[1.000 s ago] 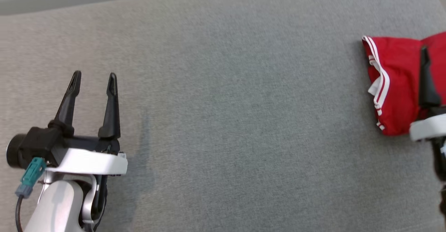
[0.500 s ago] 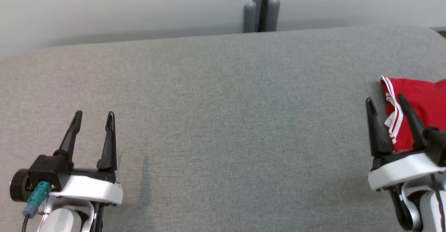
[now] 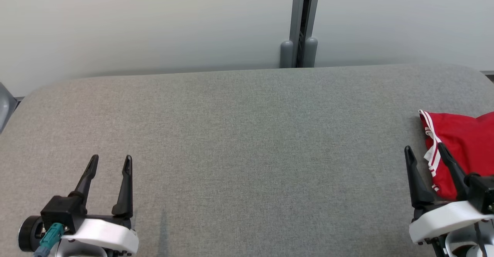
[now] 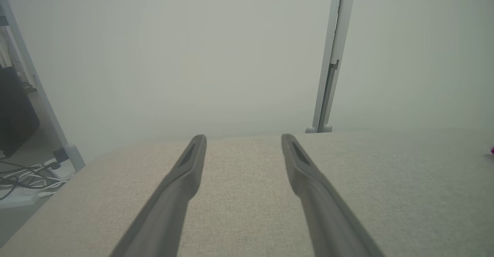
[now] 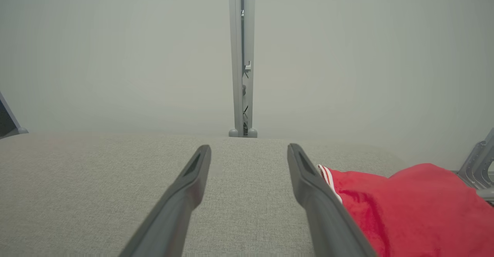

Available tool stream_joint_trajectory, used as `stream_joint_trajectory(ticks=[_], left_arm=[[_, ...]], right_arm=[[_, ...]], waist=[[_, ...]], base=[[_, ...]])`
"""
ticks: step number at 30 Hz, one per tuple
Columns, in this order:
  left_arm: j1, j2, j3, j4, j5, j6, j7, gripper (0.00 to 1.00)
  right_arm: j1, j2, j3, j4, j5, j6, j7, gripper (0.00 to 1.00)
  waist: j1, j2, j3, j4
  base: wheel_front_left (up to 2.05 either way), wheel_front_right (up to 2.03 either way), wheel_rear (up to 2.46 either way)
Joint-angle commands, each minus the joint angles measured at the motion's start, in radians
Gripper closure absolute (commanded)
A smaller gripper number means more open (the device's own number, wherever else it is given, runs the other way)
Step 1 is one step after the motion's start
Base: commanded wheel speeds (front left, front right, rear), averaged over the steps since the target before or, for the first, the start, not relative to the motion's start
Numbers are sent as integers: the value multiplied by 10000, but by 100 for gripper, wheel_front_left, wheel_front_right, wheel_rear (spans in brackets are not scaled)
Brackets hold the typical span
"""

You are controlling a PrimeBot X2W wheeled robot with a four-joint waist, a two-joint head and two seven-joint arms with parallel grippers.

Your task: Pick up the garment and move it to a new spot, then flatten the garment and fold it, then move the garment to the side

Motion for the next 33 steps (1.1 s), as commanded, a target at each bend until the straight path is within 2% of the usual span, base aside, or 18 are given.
stream_joint_trajectory(ticks=[1,33], left_arm=[[76,71,9,30,-28,64,6,0],[46,283,-99,-97,-197,236,135,0]], right_arm=[[106,-22,-40,-39,-26,-2,46,0],[235,82,-73,-178,157,-2,173,0]], waist=[[0,-1,-71,11],[0,-1,-42,78]], base=[[0,0,0],[0,0,0]])
